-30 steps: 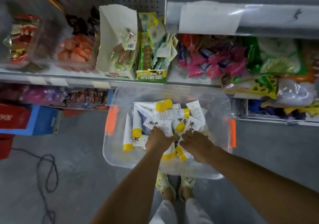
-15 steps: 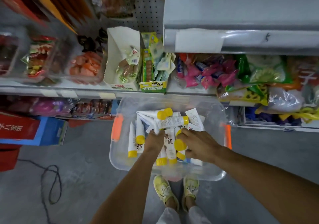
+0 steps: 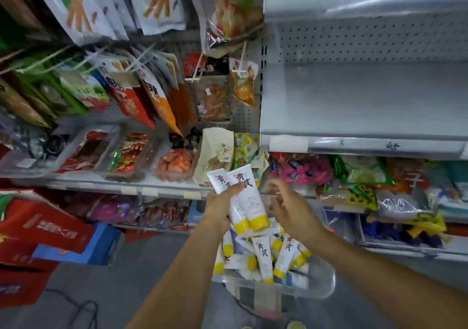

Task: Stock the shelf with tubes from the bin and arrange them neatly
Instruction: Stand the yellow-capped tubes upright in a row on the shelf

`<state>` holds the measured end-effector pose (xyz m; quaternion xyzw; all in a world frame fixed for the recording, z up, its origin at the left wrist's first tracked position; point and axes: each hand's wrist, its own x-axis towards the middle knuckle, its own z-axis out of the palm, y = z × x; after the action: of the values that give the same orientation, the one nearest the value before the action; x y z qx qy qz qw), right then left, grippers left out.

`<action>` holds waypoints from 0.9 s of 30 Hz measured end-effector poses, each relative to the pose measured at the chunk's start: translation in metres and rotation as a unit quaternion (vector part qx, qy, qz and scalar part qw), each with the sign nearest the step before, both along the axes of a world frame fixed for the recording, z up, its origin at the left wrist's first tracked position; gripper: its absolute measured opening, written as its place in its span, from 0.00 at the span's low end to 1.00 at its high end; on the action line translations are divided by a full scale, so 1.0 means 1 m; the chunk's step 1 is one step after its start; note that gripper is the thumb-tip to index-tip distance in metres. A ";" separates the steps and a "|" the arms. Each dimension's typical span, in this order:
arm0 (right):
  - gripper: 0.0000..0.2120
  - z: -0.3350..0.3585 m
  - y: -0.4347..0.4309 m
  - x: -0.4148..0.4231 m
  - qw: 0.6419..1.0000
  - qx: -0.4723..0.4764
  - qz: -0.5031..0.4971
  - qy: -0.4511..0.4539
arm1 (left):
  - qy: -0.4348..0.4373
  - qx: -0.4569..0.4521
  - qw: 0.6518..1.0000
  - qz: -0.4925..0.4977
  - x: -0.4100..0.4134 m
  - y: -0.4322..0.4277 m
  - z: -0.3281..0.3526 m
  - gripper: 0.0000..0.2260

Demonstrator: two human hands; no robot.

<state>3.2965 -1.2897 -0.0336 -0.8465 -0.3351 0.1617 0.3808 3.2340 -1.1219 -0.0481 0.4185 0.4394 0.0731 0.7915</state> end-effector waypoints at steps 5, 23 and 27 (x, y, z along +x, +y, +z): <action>0.12 0.074 0.019 -0.001 0.951 0.075 0.004 0.300 | -0.102 0.058 0.993 -0.019 0.000 0.004 0.067 0.09; 0.15 0.302 -0.041 0.086 0.932 0.355 -0.080 -0.010 | -0.247 0.414 0.876 -0.036 0.070 -0.040 0.308 0.15; 0.18 0.339 -0.057 0.136 0.924 0.354 -0.127 -0.063 | -0.281 0.437 0.853 -0.039 0.094 -0.047 0.342 0.08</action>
<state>3.4325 -1.3470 0.3055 -0.7005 -0.2835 -0.0709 0.6511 3.3281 -1.1691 0.2935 0.6995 0.1040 0.3414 0.6191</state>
